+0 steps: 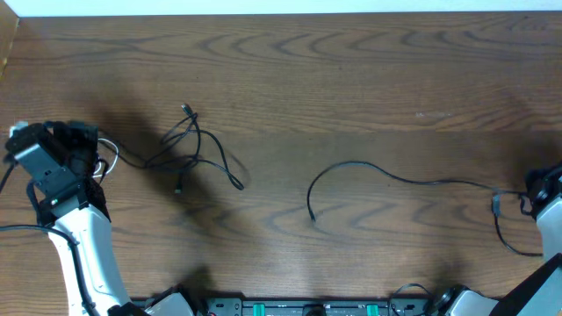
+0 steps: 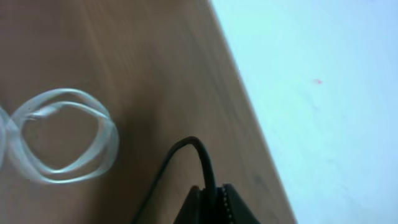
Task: Untangle cables
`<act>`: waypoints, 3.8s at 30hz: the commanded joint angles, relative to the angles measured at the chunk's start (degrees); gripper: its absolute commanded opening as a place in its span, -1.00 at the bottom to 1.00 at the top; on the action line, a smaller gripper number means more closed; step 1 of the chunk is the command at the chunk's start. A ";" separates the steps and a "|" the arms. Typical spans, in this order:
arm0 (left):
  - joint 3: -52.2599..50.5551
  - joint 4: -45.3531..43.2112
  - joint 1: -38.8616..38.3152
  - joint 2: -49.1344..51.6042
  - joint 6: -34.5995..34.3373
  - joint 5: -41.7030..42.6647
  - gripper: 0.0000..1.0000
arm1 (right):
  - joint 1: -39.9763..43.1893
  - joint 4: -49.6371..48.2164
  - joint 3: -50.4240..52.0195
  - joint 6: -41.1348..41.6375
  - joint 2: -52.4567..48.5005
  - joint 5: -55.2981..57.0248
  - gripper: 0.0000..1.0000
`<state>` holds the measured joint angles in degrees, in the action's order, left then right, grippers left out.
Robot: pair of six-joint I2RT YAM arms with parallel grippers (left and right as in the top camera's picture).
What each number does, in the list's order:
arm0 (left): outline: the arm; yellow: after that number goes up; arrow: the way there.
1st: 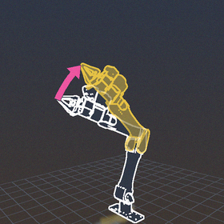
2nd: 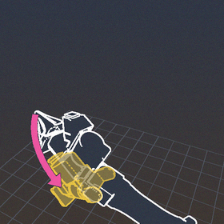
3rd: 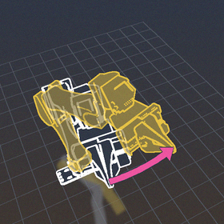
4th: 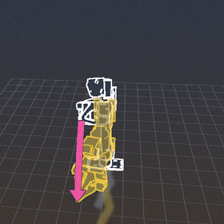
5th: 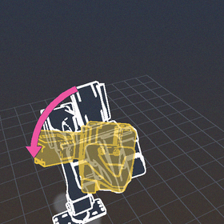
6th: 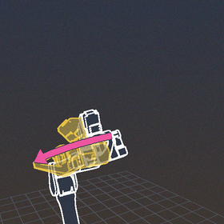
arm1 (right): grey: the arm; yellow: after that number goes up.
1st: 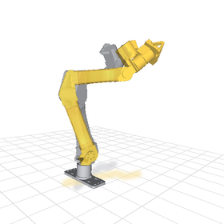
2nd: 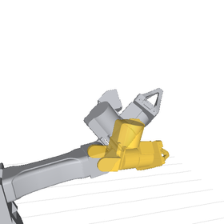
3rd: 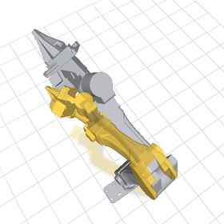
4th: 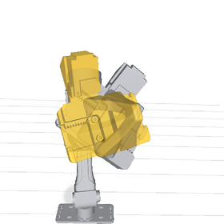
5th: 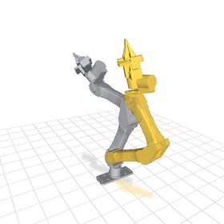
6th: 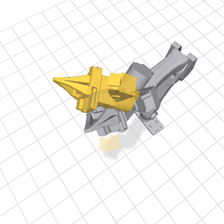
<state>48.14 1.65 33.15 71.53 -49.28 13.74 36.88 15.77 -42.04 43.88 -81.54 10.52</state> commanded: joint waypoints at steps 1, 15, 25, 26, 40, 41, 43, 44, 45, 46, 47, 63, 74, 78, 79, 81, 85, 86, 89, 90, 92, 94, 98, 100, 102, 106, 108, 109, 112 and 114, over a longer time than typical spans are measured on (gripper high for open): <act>0.55 -8.13 -2.45 -0.04 3.72 22.47 -0.85 | -1.68 -3.50 -0.72 -6.14 -0.22 -10.49 -0.98; 0.55 -16.20 -27.39 0.28 32.92 11.67 -0.85 | -17.27 0.44 -0.70 -12.96 -0.22 -13.90 -0.98; 0.50 0.52 -38.84 8.48 38.29 2.21 -0.85 | -24.22 4.63 -0.63 -13.33 -0.22 -13.92 -0.98; 0.52 1.01 -40.04 9.77 38.29 2.03 -0.85 | -24.61 5.42 -0.63 -13.33 -0.22 -13.92 -0.98; 0.50 6.36 -44.96 20.37 25.46 -9.73 -0.47 | -25.16 13.46 -0.15 -14.01 -0.24 -13.90 -0.98; 0.50 6.40 -44.96 20.63 24.61 -11.02 -0.39 | -25.16 13.62 -0.15 -14.03 -0.24 -13.90 -0.98; 0.50 5.81 -44.96 21.09 24.24 -12.39 -0.29 | -25.16 13.90 -0.15 -14.03 -0.24 -13.92 -0.98; 0.50 5.38 -44.98 21.40 24.24 -12.94 -0.21 | -25.22 14.12 -0.15 -14.03 -0.24 -13.92 -0.98; 0.50 4.70 -44.98 21.75 24.26 -13.33 -0.03 | -25.22 14.36 -0.15 -14.19 -0.24 -13.94 -0.98; 0.50 3.80 -44.98 22.32 24.28 -13.40 0.08 | -25.22 14.56 -0.15 -14.19 -0.24 -13.92 -0.98; 0.50 2.95 -44.98 23.02 24.28 -13.35 0.23 | -25.22 14.67 -0.15 -14.19 -0.24 -13.92 -0.98; 0.50 -4.98 -46.51 36.11 25.88 -13.14 0.25 | -25.31 15.32 -0.11 -14.21 -0.24 -13.92 -0.98; 0.55 -12.70 -45.62 42.56 31.89 -14.25 -0.85 | -25.31 15.34 -0.11 -14.19 -0.24 -13.92 -0.98; 2.14 -17.86 -42.77 42.56 31.85 -20.50 -0.85 | -25.31 15.56 -0.11 -14.19 -0.24 -13.92 -0.97; 4.22 -18.51 -40.35 42.56 31.87 -23.19 -0.85 | -25.31 15.58 -0.11 -14.19 -0.24 -13.92 -0.98; 6.58 -18.53 -37.51 42.58 31.89 -23.91 -0.85 | -25.31 15.58 -0.11 -14.19 -0.24 -13.92 -0.97; 11.85 -18.51 -30.99 42.60 31.87 -23.85 -0.85 | -25.31 16.20 -0.09 -14.19 -0.24 -13.92 -0.98; 13.18 -18.51 -29.29 42.60 31.87 -23.71 -0.85 | -25.31 16.35 -0.09 -14.19 -0.24 -13.92 -0.97; 16.48 -19.19 -24.98 42.64 31.89 -23.23 -0.85 | -25.31 16.44 -0.04 -14.16 -0.24 -13.92 -0.97; 17.38 -19.96 -23.82 42.69 31.89 -23.19 -0.85 | -25.31 16.44 -0.04 -14.19 -0.24 -13.90 -0.98; 18.84 -21.88 -21.97 42.75 31.91 -22.08 -0.85 | -25.31 16.41 -0.02 -14.16 -0.24 -13.90 -0.97; 20.15 -24.15 -20.55 43.08 31.89 -19.74 -0.85 | -25.31 16.37 0.00 -14.16 -0.24 -13.88 -0.98; 24.44 -26.23 -19.19 45.77 31.89 -18.88 -0.85 | -25.31 16.39 0.00 -14.16 -0.24 -13.90 -0.98; 27.06 -26.21 -18.95 47.91 32.30 -18.91 -0.85 | -25.33 16.50 0.00 -14.16 -0.24 -13.92 -0.97; 29.79 -26.23 -18.88 50.34 32.92 -18.91 -0.85 | -25.33 16.79 0.00 -14.14 -0.24 -13.92 -0.98; 36.00 -24.24 -18.45 54.84 33.18 -18.93 -0.85 | -25.38 17.81 0.00 -14.12 -0.24 -13.92 -0.97; 38.18 -21.38 -18.10 56.19 33.16 -18.99 -0.84 | -25.38 18.47 0.00 -14.12 -0.24 -13.92 -0.95; 38.95 -19.52 -17.86 56.61 33.11 -18.91 -0.80 | -25.38 18.82 0.00 -14.08 -0.24 -13.94 -0.95; 39.17 -14.73 -17.05 56.74 33.14 -18.91 -0.66 | -25.38 19.39 0.00 -13.68 -0.24 -13.92 -0.95; 39.21 -11.63 -16.50 56.68 33.14 -18.88 -0.48 | -25.38 19.39 0.00 -13.68 -0.24 -13.94 -0.95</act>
<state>85.80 -12.01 15.29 128.05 -16.47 -4.69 12.03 34.96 -42.06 30.52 -81.60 -3.27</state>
